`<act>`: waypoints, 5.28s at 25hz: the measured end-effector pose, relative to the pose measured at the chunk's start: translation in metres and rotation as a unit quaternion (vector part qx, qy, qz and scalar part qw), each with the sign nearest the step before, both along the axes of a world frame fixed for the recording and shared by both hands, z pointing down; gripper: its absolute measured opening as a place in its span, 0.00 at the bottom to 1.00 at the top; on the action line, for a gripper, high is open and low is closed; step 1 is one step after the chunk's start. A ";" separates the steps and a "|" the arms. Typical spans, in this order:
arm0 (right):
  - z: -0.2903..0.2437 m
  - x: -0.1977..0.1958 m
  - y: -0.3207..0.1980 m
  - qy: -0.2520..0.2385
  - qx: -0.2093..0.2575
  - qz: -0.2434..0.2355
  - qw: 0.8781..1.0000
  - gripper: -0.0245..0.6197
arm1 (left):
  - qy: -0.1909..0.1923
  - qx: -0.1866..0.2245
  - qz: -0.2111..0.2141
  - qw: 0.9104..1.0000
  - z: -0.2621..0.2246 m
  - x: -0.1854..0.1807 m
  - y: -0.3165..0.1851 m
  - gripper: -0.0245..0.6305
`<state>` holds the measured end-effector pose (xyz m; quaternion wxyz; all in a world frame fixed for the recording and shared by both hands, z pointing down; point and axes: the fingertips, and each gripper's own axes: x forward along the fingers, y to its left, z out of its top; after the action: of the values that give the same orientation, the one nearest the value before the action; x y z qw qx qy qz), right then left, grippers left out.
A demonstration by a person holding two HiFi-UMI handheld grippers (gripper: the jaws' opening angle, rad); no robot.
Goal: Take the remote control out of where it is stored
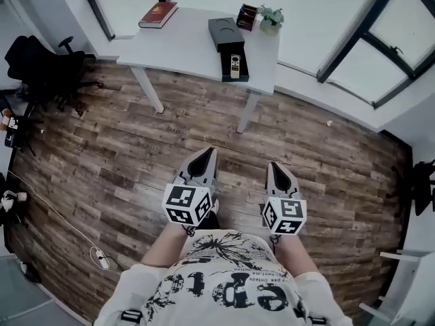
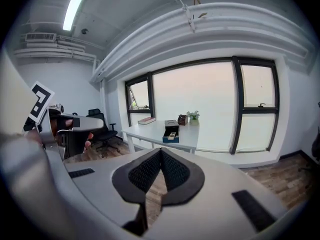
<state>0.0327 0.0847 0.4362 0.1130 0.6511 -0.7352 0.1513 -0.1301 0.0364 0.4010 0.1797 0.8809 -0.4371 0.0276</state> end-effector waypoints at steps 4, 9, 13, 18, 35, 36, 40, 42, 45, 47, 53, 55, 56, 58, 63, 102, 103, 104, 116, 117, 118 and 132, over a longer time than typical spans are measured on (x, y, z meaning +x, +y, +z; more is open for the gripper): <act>-0.002 -0.037 -0.050 -0.021 0.001 -0.001 1.000 0.04 | 0.001 -0.011 -0.010 1.000 0.002 -0.039 -0.046 0.05; 0.006 -0.053 -0.079 -0.016 -0.015 -0.009 1.000 0.04 | -0.001 -0.025 -0.006 1.000 0.010 -0.053 -0.074 0.05; 0.013 -0.046 -0.105 -0.012 -0.020 -0.006 1.000 0.04 | -0.013 -0.021 -0.005 1.000 0.018 -0.048 -0.095 0.05; 0.014 -0.027 -0.147 -0.016 -0.011 -0.023 1.000 0.04 | -0.019 -0.030 -0.012 0.999 0.028 -0.024 -0.130 0.05; 0.000 0.123 -0.373 -0.025 0.017 -0.134 0.991 0.04 | -0.069 -0.037 -0.083 0.993 0.034 0.139 -0.326 0.05; -0.001 0.132 -0.383 -0.025 0.017 -0.139 0.990 0.04 | -0.068 -0.039 -0.088 0.993 0.034 0.148 -0.336 0.05; 0.001 0.164 -0.418 -0.038 0.012 -0.148 0.988 0.04 | -0.078 -0.059 -0.099 0.990 0.039 0.178 -0.366 0.05; 0.004 0.173 -0.432 -0.039 0.009 -0.149 0.988 0.04 | -0.094 -0.071 -0.095 0.988 0.045 0.189 -0.375 0.05; 0.010 0.174 -0.442 -0.027 0.009 -0.159 0.987 0.04 | -0.111 -0.085 -0.105 0.985 0.057 0.193 -0.388 0.05; 0.018 0.173 -0.444 -0.028 0.000 -0.163 0.986 0.04 | -0.120 -0.096 -0.116 0.981 0.067 0.192 -0.393 0.05; 0.034 0.172 -0.463 -0.030 -0.025 -0.142 0.989 0.04 | -0.168 -0.142 -0.100 0.970 0.106 0.189 -0.413 0.05; 0.040 0.170 -0.469 -0.017 -0.031 -0.137 0.990 0.04 | -0.171 -0.155 -0.092 0.969 0.116 0.189 -0.423 0.05; 0.043 0.168 -0.471 -0.012 -0.035 -0.135 0.990 0.04 | -0.175 -0.159 -0.091 0.967 0.121 0.188 -0.429 0.05; 0.049 0.162 -0.475 -0.013 -0.046 -0.130 0.990 0.04 | -0.186 -0.171 -0.086 0.964 0.132 0.185 -0.440 0.05; 0.064 0.156 -0.490 -0.008 -0.070 -0.108 0.992 0.04 | -0.214 -0.214 -0.064 0.951 0.168 0.182 -0.464 0.06; 0.106 0.163 -0.542 -0.039 -0.129 -0.059 0.989 0.04 | -0.249 -0.375 -0.078 0.890 0.271 0.163 -0.504 0.37; 0.105 0.163 -0.541 -0.038 -0.127 -0.059 0.989 0.04 | -0.246 -0.377 -0.078 0.890 0.272 0.162 -0.504 0.37; 0.104 0.164 -0.540 -0.038 -0.126 -0.057 0.990 0.04 | -0.242 -0.379 -0.078 0.890 0.271 0.162 -0.505 0.37; 0.088 0.164 -0.515 -0.023 -0.105 -0.050 0.993 0.04 | -0.216 -0.276 -0.073 0.934 0.202 0.167 -0.506 0.37; 0.086 0.162 -0.515 -0.021 -0.102 -0.053 0.993 0.04 | -0.211 -0.262 -0.072 0.939 0.193 0.169 -0.508 0.37; 0.083 0.159 -0.515 -0.021 -0.099 -0.055 0.993 0.04 | -0.204 -0.247 -0.070 0.945 0.184 0.171 -0.509 0.37; -0.014 0.143 -0.552 -0.011 0.008 -0.059 0.998 0.04 | -0.115 0.002 -0.062 0.991 0.004 0.197 -0.546 0.37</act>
<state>0.1754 -0.4677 0.4222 0.1085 0.6059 -0.7746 0.1451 0.0666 -0.5100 0.4047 0.1275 0.8434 -0.5087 0.1166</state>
